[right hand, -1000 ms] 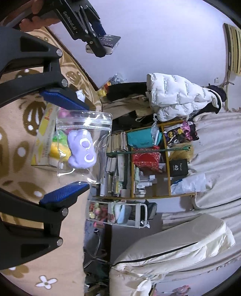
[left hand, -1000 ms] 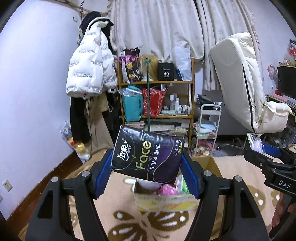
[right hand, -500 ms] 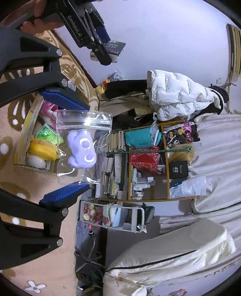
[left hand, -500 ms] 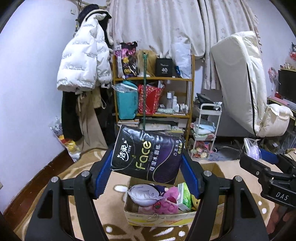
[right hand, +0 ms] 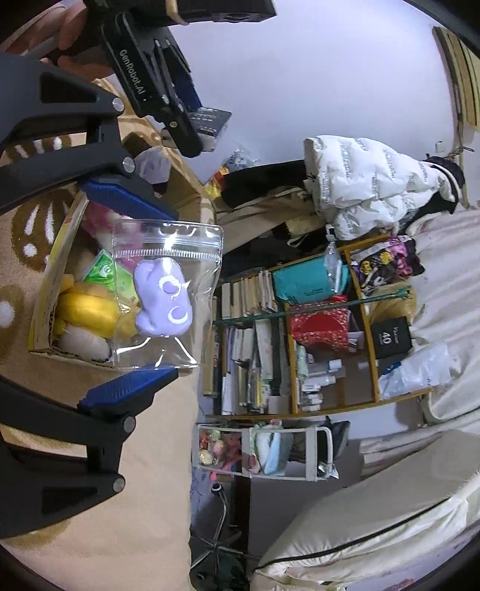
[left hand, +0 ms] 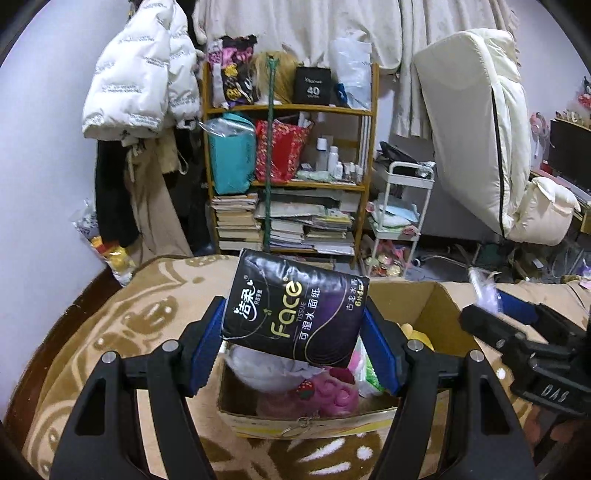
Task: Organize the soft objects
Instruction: 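Carry the purple plush bag with the right tool while the left tool carries the tissue pack over the box, then open both tools to drop the tissue pack and purple plush bag into the box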
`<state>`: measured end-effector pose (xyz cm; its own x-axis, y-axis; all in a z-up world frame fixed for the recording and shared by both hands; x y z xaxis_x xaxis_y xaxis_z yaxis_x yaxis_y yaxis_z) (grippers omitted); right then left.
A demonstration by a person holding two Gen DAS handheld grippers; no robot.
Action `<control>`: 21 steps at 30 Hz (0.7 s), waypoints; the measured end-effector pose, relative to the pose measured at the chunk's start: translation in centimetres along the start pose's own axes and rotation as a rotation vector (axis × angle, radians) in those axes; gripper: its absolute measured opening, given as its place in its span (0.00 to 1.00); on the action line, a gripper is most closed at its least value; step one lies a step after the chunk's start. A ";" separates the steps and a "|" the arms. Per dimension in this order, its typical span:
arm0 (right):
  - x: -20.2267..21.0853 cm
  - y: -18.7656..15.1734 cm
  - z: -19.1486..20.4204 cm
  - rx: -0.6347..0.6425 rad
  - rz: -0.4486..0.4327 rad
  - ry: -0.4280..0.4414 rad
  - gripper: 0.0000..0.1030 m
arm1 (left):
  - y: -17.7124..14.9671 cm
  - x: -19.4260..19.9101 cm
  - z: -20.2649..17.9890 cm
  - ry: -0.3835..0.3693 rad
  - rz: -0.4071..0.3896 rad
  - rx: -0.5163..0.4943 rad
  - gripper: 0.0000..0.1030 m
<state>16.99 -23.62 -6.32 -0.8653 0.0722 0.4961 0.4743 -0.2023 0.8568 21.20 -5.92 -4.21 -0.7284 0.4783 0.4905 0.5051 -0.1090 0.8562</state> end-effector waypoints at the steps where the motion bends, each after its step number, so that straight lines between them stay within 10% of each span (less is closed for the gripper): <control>1: -0.3 -0.2 0.1 0.009 0.005 -0.003 0.78 | -0.1 -0.2 -0.1 -0.004 0.008 -0.001 0.67; 11: -2.0 -2.0 0.8 0.077 0.075 -0.026 0.79 | -0.2 0.1 0.1 0.013 0.010 0.008 0.85; 21: 0.8 -1.1 0.2 0.062 0.033 -0.053 1.00 | 0.9 4.1 0.0 0.069 -0.045 0.010 0.95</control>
<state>15.81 -23.16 -6.89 -0.8399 0.1183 0.5297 0.5132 -0.1449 0.8460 18.65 -4.01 -1.42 -0.7805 0.4209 0.4623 0.4756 -0.0803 0.8760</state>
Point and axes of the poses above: each gripper's, at about its wrist camera, not at the fingertips, and x roughly against the way its jaws point, z to its left, y to its top, the point moved 5 cm from there along -x, roughly the way its jaws point, and after that the axes turned 15 degrees about -y, right-handed, at the moved point
